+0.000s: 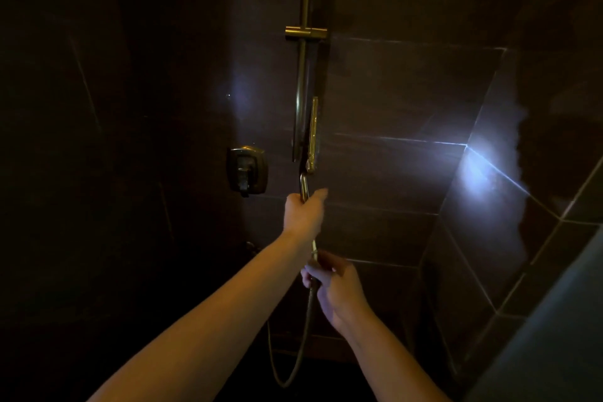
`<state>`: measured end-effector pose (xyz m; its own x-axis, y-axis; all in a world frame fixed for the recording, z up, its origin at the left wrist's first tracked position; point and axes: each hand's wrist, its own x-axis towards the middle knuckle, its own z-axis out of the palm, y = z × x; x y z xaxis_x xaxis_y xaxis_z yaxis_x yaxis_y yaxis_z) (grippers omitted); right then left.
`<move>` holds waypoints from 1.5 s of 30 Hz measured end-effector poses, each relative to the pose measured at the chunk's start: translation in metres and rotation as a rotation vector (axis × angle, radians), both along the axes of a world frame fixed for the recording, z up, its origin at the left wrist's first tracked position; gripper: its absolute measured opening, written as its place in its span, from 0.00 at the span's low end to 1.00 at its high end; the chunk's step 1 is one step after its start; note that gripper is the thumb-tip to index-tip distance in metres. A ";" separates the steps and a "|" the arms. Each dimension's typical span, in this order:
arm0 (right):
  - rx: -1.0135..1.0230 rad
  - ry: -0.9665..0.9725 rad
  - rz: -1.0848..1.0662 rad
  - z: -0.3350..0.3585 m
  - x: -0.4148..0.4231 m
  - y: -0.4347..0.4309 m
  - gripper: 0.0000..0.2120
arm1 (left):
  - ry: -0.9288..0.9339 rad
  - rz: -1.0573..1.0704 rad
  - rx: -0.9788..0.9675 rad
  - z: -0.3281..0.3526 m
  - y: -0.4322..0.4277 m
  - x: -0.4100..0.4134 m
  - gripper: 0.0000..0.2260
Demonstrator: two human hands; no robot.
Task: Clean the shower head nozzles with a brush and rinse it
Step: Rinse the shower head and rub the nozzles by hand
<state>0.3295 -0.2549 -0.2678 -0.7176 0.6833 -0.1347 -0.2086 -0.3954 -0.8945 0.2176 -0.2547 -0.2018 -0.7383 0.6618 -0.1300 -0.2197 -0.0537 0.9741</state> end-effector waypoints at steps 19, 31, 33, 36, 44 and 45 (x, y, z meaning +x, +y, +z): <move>-0.131 0.098 0.233 0.000 0.007 0.009 0.12 | -0.149 -0.331 0.068 0.011 -0.009 -0.007 0.12; 0.080 -0.142 -0.033 0.005 0.004 0.005 0.19 | -0.016 -0.063 0.132 0.022 -0.013 0.002 0.12; 0.155 -0.201 -0.065 0.004 0.002 0.003 0.16 | 0.021 -0.049 0.125 0.023 -0.013 0.004 0.11; 0.176 -0.174 -0.035 0.004 0.004 0.002 0.14 | 0.056 -0.161 0.094 0.025 -0.015 0.004 0.12; 0.024 0.094 0.096 -0.002 0.012 0.005 0.13 | -0.017 -0.448 0.066 0.036 -0.024 -0.001 0.15; 0.019 0.081 0.082 -0.001 0.011 0.004 0.11 | 0.052 -0.292 0.015 0.033 -0.021 0.002 0.14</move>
